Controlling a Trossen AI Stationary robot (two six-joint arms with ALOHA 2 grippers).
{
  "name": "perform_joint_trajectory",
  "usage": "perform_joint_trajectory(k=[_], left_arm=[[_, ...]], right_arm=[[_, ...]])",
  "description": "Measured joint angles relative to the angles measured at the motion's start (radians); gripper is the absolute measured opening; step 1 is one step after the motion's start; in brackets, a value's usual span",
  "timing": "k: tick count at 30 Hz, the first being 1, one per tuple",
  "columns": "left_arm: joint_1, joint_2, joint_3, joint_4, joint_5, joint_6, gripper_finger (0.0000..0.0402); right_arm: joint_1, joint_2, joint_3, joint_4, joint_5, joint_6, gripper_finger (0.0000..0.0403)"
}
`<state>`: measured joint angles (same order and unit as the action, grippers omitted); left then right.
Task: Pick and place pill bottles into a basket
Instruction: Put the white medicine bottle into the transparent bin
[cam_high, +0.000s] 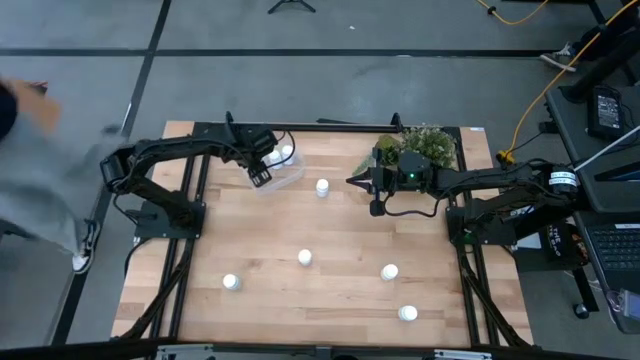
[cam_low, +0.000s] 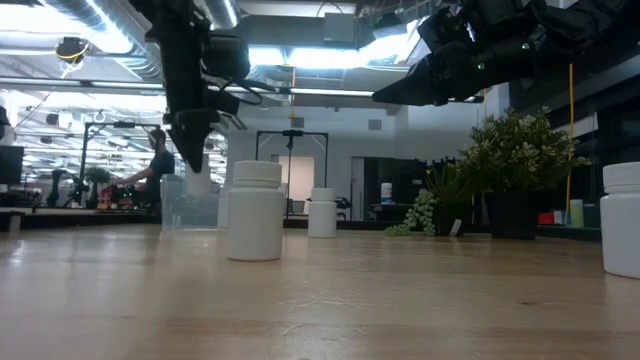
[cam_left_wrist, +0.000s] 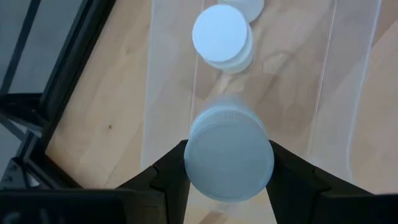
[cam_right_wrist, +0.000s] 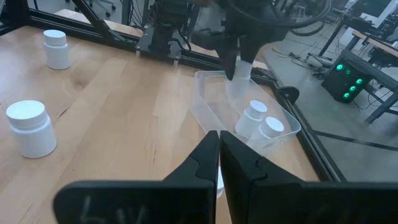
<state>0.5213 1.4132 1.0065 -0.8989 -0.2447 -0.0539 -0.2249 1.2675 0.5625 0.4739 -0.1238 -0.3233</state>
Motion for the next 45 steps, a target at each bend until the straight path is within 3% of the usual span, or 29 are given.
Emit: perform_joint_trajectory(k=[5, 36, 45], left_arm=[[0.0, 0.0, -0.048, 0.073, 0.0, 0.016, 0.0163], [0.0, 0.002, -0.054, 0.112, -0.026, 0.008, 0.0161], [0.0, 0.069, -0.055, 0.115, -0.028, 0.016, 0.0161]], right_arm=[[0.0, 0.0, 0.0, 0.0, 0.0, 0.0, 0.0019], [0.0, 0.0, 0.0, 0.0, 0.0, -0.001, 0.0019], [0.0, 0.0, 0.0, 0.0, 0.0, 0.0, 0.0019]])
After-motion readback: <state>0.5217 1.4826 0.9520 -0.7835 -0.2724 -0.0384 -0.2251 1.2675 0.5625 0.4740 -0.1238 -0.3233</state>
